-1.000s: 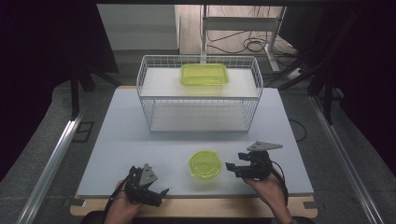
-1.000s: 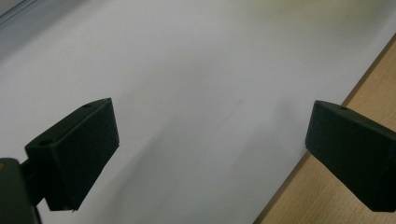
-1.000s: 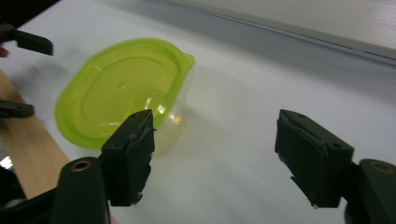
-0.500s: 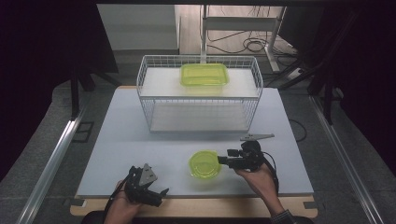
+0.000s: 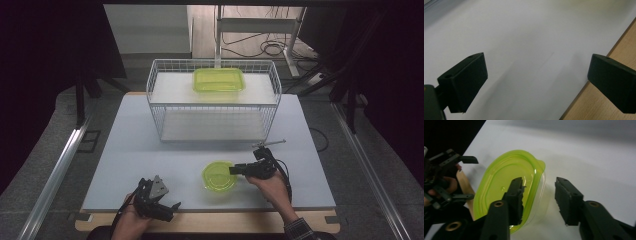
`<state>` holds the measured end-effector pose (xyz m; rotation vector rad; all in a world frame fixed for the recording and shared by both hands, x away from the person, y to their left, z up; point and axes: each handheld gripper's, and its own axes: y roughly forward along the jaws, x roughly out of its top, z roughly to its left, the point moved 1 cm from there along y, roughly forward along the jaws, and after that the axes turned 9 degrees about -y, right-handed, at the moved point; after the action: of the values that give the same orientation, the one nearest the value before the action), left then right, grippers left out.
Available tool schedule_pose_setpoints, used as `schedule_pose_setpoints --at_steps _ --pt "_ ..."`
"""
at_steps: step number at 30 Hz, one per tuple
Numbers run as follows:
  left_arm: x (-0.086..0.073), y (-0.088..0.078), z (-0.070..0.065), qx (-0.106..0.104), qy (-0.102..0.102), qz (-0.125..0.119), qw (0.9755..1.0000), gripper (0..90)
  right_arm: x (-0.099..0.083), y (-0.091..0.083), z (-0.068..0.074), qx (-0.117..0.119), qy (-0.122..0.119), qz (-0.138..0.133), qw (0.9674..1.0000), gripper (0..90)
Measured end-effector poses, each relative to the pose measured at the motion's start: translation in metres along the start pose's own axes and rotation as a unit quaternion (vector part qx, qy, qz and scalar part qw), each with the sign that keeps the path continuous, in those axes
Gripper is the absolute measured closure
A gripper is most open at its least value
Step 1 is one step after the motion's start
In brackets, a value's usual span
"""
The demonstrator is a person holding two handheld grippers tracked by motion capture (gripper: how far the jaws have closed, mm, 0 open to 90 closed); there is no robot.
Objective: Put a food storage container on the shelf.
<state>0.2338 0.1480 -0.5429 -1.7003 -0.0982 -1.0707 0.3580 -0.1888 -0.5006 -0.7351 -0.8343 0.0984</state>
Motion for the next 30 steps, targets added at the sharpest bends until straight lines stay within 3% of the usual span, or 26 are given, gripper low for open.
schedule_pose_setpoints --at_steps 7,11,16,30 --pt "0.0 0.0 0.0 0.0 0.0 0.0 1.0 2.6 0.0 0.001 -0.006 0.049 0.043 0.002 0.9979 79.1" --pt "0.0 0.0 0.0 0.0 0.0 0.0 1.0 2.6 0.001 0.001 -0.006 0.067 0.056 0.004 0.9961 80.6" --pt "0.0 0.0 0.0 0.001 0.0 -0.001 1.0 2.6 0.002 -0.002 -0.005 0.064 0.061 -0.004 0.9961 80.9" --pt "0.0 -0.001 0.001 0.002 -0.001 -0.004 1.0 2.6 0.017 -0.026 -0.004 0.081 0.077 -0.062 0.9919 80.8"
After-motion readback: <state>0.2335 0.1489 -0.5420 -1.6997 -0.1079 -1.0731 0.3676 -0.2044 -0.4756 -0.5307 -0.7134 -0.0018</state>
